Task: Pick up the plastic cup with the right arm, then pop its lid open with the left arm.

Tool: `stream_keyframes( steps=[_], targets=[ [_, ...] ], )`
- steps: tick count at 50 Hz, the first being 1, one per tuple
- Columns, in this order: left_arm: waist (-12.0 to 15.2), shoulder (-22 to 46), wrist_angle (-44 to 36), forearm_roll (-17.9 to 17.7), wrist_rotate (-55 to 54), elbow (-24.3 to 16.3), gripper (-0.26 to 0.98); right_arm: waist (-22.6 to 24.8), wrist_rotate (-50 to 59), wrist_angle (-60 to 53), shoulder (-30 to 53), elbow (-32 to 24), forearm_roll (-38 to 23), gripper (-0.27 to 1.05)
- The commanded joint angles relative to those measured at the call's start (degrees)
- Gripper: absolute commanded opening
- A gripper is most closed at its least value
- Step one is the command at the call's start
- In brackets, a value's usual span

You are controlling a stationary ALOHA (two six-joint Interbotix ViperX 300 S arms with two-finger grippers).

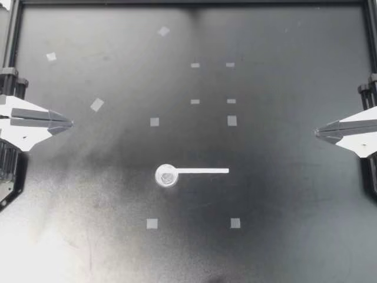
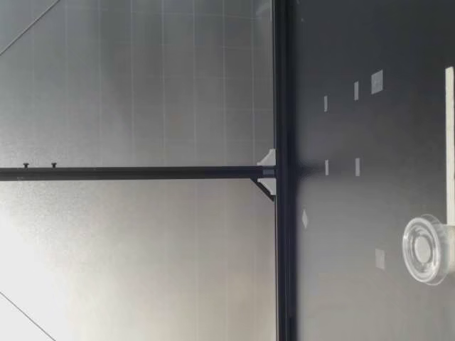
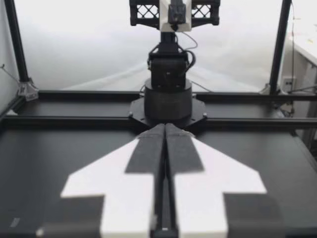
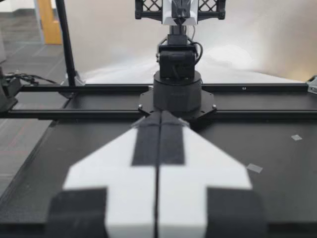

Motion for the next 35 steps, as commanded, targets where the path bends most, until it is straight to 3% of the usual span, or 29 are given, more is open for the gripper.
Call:
stream_keyframes(
  steps=[1,5,14,23,28,35],
  targets=[
    [1.2,-0.6,-1.1,0.2,0.4,1.6,0.14,-0.4,-0.2,-0.5,-0.2,0.5,-0.1,0.05],
    [1.2,-1.3,-1.3,0.2,-0.5,2.4,0.07,-0.5,-0.3,-1.4,-0.8,1.9,-0.1,-0.02],
    [1.2,-0.2,-0.8,0.2,-0.7,2.0,0.06,-0.5,-0.1,-3.1,-0.4,4.7,-0.1,-0.03],
    [1.1,4.7,6.1,0.1,-0.3,-4.7,0.06,-0.5,-0.1,-3.1,3.2,3.0,-0.1,-0.03],
    [1.2,9.6,10.7,0.1,-0.3,-8.5,0.06,-0.5,0.0,-3.2,8.7,1.0,0.0,-0.02],
    [1.2,16.4,11.9,0.1,-0.6,-10.5,0.06,-0.4,0.1,-6.4,19.2,-1.2,0.0,0.1]
  ],
)
